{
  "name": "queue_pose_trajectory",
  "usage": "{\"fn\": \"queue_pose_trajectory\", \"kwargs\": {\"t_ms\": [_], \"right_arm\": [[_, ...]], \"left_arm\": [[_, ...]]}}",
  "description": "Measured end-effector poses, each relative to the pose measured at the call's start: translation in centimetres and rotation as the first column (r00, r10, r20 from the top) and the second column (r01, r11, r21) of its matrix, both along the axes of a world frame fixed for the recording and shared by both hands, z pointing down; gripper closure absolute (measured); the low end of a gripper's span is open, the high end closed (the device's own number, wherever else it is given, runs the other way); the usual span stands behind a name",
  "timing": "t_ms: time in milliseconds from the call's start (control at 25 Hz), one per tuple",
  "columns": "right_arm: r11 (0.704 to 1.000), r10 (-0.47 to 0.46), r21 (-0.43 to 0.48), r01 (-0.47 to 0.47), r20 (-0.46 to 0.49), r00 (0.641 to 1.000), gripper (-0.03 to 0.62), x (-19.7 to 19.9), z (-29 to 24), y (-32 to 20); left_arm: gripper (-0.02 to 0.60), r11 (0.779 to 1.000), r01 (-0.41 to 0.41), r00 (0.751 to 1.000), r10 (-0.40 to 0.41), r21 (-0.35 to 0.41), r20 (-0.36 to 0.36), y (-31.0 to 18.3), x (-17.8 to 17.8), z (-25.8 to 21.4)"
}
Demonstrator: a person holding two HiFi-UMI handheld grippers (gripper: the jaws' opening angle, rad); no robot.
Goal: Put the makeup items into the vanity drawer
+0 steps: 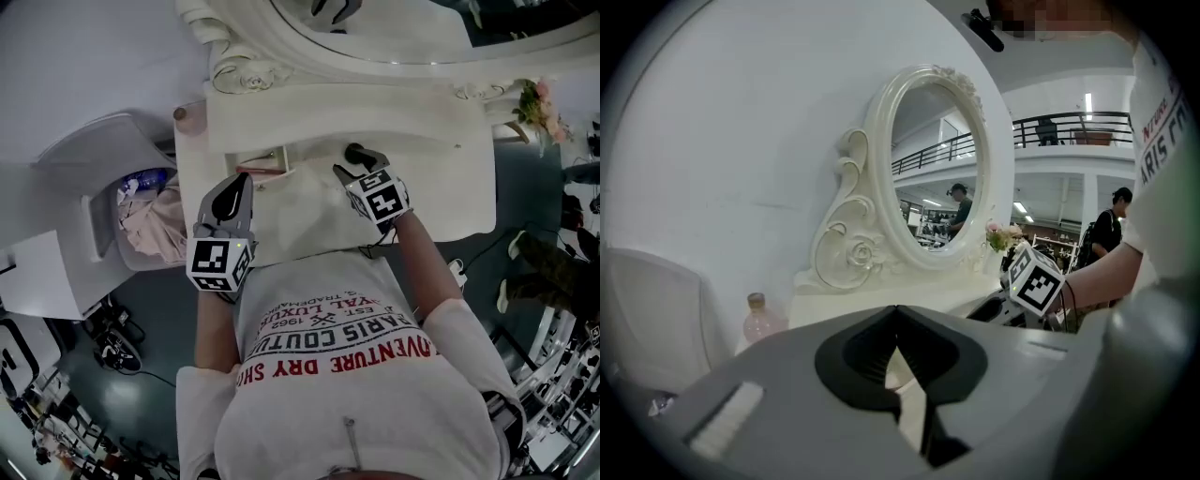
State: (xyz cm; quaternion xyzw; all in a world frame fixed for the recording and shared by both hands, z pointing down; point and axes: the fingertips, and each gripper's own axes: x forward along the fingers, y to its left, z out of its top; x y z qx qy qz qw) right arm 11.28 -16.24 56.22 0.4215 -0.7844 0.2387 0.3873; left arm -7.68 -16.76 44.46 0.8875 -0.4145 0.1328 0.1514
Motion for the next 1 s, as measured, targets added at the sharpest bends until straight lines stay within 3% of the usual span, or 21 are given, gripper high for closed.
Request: {"fn": "queue_pose_trajectory", "kwargs": {"t_ms": [320,840,920,1000], "right_arm": [[0.996,0.094,0.001,-0.094,-0.040,0.995,0.388,5.3,3.4,-0.8],[0.996,0.058,-0.060,-0.060,-0.028,0.998,0.361,4.9,6.6,-2.1],[0.996,0.050,-0.072,-0.052,-0.039,0.998,0.395,4.9,6.6,-1.9],[0.994,0.049,-0.095,-0.054,-0.052,0.997,0.496,4.9,6.6,-1.3]], "left_arm": [[0.571,0.998,-0.040,0.999,0.041,-0.040,0.027,1.0,4.5,1.7],[0.571,0.996,-0.001,0.999,0.005,-0.090,0.048,1.2,5.1,3.8],[0.571,0.996,-0.008,0.999,0.012,-0.085,0.047,1.1,5.4,3.6],[0.571,0.997,-0.015,0.999,0.018,-0.077,0.046,1.0,5.5,3.4]]}}
